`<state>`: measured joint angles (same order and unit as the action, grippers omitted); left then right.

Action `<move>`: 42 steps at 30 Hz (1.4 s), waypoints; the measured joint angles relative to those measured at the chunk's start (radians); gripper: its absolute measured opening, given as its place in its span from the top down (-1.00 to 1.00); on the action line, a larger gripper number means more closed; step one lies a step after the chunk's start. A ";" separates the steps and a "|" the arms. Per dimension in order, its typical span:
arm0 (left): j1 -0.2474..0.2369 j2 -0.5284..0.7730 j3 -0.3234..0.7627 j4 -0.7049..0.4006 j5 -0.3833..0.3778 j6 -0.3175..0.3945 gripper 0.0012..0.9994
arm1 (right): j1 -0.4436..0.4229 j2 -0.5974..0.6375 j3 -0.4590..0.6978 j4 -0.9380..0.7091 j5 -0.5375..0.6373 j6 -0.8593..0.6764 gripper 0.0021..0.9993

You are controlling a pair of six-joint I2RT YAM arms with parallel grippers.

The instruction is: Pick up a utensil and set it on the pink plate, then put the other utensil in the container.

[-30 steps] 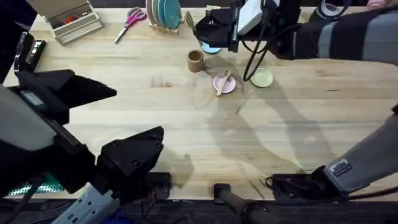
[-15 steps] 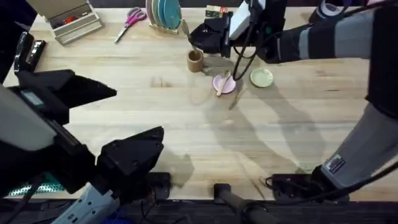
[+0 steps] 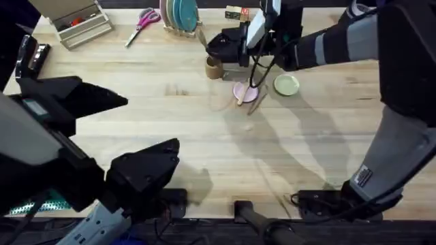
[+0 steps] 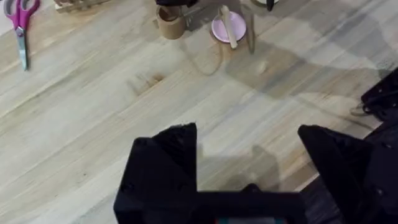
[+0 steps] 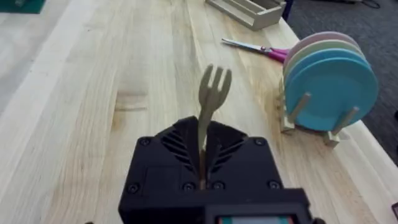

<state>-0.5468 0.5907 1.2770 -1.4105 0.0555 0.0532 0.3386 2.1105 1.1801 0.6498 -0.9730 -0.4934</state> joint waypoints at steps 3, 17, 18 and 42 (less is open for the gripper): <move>0.000 0.000 0.000 0.000 0.000 0.000 -0.99 | 0.000 0.008 0.000 0.000 0.000 0.001 0.87; 0.000 0.000 0.000 0.000 0.000 0.000 -0.99 | 0.000 0.015 0.002 0.024 0.000 0.066 0.18; 0.000 0.000 0.000 0.000 0.000 0.000 -0.99 | 0.000 0.014 0.003 0.039 -0.001 0.084 0.02; 0.000 0.000 0.000 0.000 0.000 0.000 -0.99 | 0.001 -0.296 0.037 -0.131 0.069 0.377 -1.00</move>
<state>-0.5468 0.5907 1.2770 -1.4105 0.0555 0.0528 0.3394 1.8142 1.2167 0.5190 -0.9039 -0.1168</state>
